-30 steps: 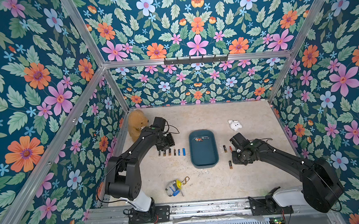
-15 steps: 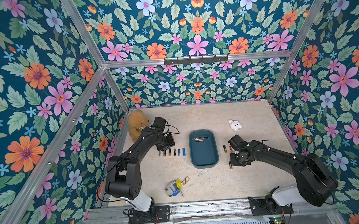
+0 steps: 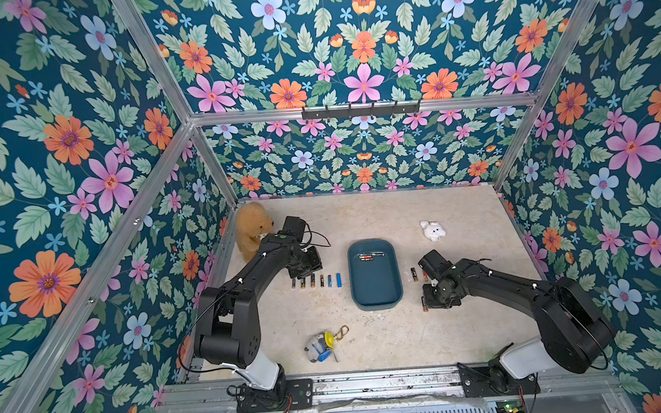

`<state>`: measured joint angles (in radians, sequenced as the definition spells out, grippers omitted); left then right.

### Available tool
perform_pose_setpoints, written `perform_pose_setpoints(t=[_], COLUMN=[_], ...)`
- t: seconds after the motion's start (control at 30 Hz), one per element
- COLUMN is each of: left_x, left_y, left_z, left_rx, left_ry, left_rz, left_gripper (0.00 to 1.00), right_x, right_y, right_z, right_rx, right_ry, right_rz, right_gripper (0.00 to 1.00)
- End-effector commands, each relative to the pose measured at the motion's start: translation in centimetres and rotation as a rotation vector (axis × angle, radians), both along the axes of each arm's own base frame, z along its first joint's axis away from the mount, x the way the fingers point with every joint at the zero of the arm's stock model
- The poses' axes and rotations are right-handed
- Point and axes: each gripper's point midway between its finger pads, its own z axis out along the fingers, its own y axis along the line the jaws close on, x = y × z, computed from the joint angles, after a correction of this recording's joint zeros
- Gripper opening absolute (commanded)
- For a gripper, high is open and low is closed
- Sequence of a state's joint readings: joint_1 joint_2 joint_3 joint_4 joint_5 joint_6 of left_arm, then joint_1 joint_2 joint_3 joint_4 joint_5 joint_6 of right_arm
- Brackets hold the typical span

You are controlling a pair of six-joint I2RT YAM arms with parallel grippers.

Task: Take the batteries out of the storage box
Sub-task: Place the battery at the center of the board.

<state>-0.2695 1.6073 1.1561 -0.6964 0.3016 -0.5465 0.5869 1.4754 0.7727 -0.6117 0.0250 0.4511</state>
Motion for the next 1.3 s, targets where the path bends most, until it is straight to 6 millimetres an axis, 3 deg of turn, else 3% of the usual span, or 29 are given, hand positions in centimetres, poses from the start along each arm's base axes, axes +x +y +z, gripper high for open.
perform_pose_setpoints(t=[0.0,0.53,1.27], left_x=[0.0,-0.1,-0.4], left_y=[0.0,0.0,0.1], left_z=[0.0,-0.1,0.1], left_rx=[0.004,0.001,-0.004], left_ry=[-0.006,-0.004,-0.008], left_rz=[-0.008,-0.005,-0.002], left_gripper=[0.43,0.43,0.44], right_x=[-0.7,-1.1,-0.4], right_y=[-0.3,-0.6,-0.7], right_z=[-0.4,-1.3,-0.1], right_rx=[-0.009,-0.028,-0.040], right_ry=[0.027,0.062,0.021], right_rz=[-0.015,-0.019,-0.028], right_gripper=[0.13,0.15,0.27])
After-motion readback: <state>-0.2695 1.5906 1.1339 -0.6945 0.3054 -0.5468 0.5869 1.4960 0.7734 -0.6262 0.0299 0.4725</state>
